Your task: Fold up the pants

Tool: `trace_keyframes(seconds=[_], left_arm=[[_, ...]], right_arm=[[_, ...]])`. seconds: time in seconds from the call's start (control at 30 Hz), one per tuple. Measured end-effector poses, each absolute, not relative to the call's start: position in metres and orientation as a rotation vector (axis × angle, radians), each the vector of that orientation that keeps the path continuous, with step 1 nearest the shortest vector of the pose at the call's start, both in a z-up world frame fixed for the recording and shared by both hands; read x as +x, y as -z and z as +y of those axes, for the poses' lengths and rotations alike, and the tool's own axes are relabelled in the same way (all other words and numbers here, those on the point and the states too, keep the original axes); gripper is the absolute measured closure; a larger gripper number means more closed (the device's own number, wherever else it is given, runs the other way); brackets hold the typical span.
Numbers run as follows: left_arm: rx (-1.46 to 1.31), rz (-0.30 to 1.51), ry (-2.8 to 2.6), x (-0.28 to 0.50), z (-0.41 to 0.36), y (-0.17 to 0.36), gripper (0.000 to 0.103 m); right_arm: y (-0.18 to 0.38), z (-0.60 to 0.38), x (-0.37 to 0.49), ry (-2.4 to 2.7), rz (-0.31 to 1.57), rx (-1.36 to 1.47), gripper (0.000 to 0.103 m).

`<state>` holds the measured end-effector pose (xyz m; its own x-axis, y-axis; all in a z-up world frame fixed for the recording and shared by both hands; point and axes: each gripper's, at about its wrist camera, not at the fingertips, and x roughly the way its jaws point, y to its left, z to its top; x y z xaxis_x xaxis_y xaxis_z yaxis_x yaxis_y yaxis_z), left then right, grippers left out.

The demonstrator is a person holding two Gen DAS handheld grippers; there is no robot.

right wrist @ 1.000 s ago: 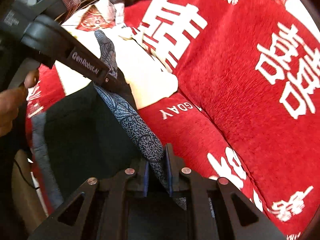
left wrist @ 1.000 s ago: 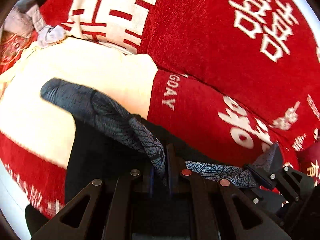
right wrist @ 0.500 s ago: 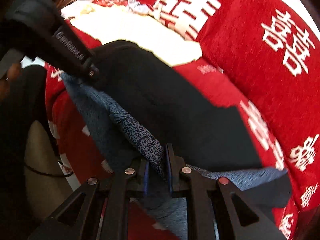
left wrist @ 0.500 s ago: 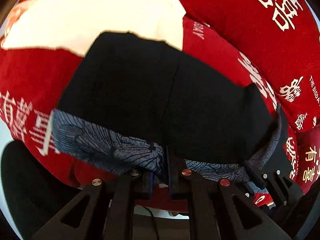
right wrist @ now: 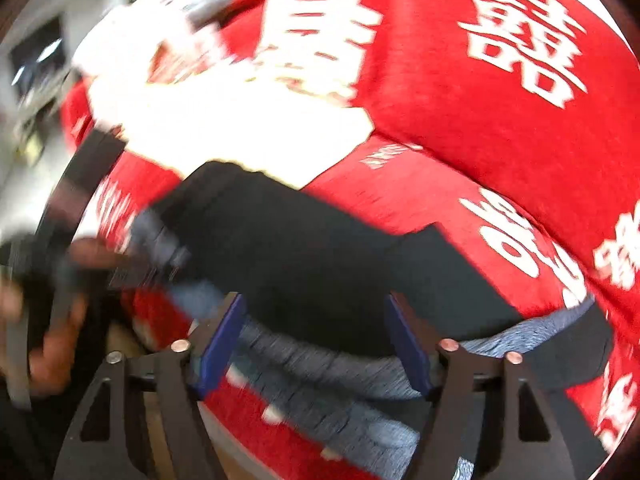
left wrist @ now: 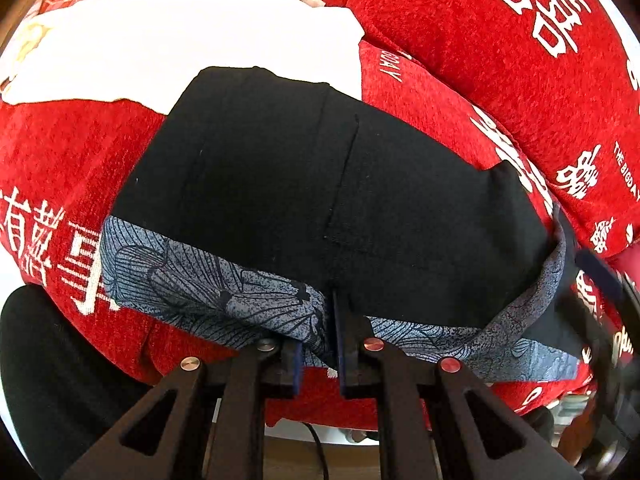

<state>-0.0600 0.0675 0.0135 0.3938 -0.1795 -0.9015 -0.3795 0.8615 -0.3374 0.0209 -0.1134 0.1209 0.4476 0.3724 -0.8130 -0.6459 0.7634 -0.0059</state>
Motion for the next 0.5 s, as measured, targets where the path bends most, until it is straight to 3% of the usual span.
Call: trace_keyframes(seconds=[0.13, 0.2, 0.5], left_arm=[[-0.498, 1.200, -0.209, -0.066, 0.064, -0.015, 0.058], [-0.445, 1.202, -0.291, -0.071, 0.067, -0.016, 0.027], [-0.320, 1.184, -0.362, -0.080, 0.064, -0.029, 0.026]], right_arm=[[-0.084, -0.120, 0.053, -0.457, 1.044, -0.279, 0.027], [-0.064, -0.127, 0.053, -0.405, 1.110, -0.274, 0.027], [-0.062, -0.154, 0.012, -0.379, 1.027, -0.277, 0.026]])
